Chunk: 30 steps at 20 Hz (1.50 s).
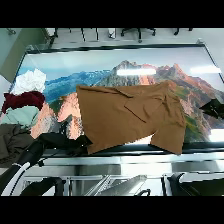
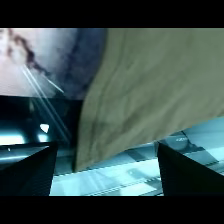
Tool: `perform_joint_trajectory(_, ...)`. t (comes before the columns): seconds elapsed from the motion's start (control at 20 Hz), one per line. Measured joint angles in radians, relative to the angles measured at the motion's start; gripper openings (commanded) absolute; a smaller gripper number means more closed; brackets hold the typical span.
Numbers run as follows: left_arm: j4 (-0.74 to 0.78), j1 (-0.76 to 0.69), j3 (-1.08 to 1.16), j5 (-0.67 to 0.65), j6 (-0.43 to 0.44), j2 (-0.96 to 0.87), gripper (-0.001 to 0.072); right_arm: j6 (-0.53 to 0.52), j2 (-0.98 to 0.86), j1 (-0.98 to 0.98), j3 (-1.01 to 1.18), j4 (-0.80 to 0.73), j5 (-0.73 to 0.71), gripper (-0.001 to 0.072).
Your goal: Fold the shirts.
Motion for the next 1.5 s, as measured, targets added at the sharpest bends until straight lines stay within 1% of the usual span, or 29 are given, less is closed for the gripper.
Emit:
perform_joint_trajectory(0.05,-0.018,-0.025,-0.009,-0.024,0.000,-0.008,0.0388,0.000,-0.002,0.001,0.000,0.000,0.000,0.0406)
perform_joint_trajectory(0.15,-0.049,-0.077,-0.013,-0.063,0.002,-0.042,0.0019,0.000,-0.013,0.004,0.000,-0.003,-0.002,0.0507)
perform_joint_trajectory(0.3,-0.079,-0.119,0.039,-0.070,0.024,-0.120,0.0013,0.000,-0.045,0.009,0.000,-0.006,-0.029,0.0501)
perform_joint_trajectory(0.4,-0.069,-0.108,0.103,-0.059,0.048,-0.172,0.0013,0.000,-0.076,0.017,0.000,-0.009,-0.058,0.0501)
perform_joint_trajectory(0.65,0.037,0.007,0.256,0.048,0.072,-0.244,0.0013,-0.008,-0.152,0.054,-0.001,-0.029,-0.128,0.0500)
perform_joint_trajectory(0.9,0.094,0.116,0.343,0.080,0.084,-0.259,0.0013,-0.012,-0.204,0.126,-0.013,-0.022,-0.173,0.0499)
perform_joint_trajectory(0.95,0.099,0.126,0.352,0.080,0.086,-0.260,0.0013,-0.012,-0.214,0.142,-0.015,-0.022,-0.174,0.0483)
perform_joint_trajectory(1.0,0.105,0.132,0.358,0.080,0.088,-0.261,0.0013,-0.012,-0.224,0.158,-0.015,-0.022,-0.175,0.0377)
perform_joint_trajectory(1.05,0.114,0.136,0.362,0.076,0.091,-0.261,0.0012,-0.012,-0.233,0.176,-0.016,-0.025,-0.176,0.0340)
perform_joint_trajectory(1.1,0.119,0.140,0.366,0.069,0.091,-0.262,0.0012,-0.012,-0.240,0.193,-0.018,-0.025,-0.185,0.0266)
perform_joint_trajectory(1.15,0.122,0.142,0.368,0.062,0.091,-0.262,0.0013,-0.016,-0.245,0.211,-0.018,-0.034,-0.191,0.0029)
perform_joint_trajectory(1.3,0.129,0.146,0.381,0.047,0.091,-0.262,0.0012,-0.023,-0.249,0.264,-0.021,-0.030,-0.221,0.0022)
perform_joint_trajectory(1.35,0.129,0.146,0.400,0.047,0.092,-0.257,0.0012,-0.036,-0.241,0.279,-0.022,0.011,-0.219,0.0022)
perform_joint_trajectory(1.4,0.129,0.146,0.428,0.049,0.092,-0.244,0.0012,-0.051,-0.221,0.290,-0.017,0.092,-0.232,0.0022)
perform_joint_trajectory(1.5,0.128,0.147,0.531,0.058,0.092,-0.181,0.0012,-0.082,-0.139,0.304,0.027,0.319,-0.251,0.0022)
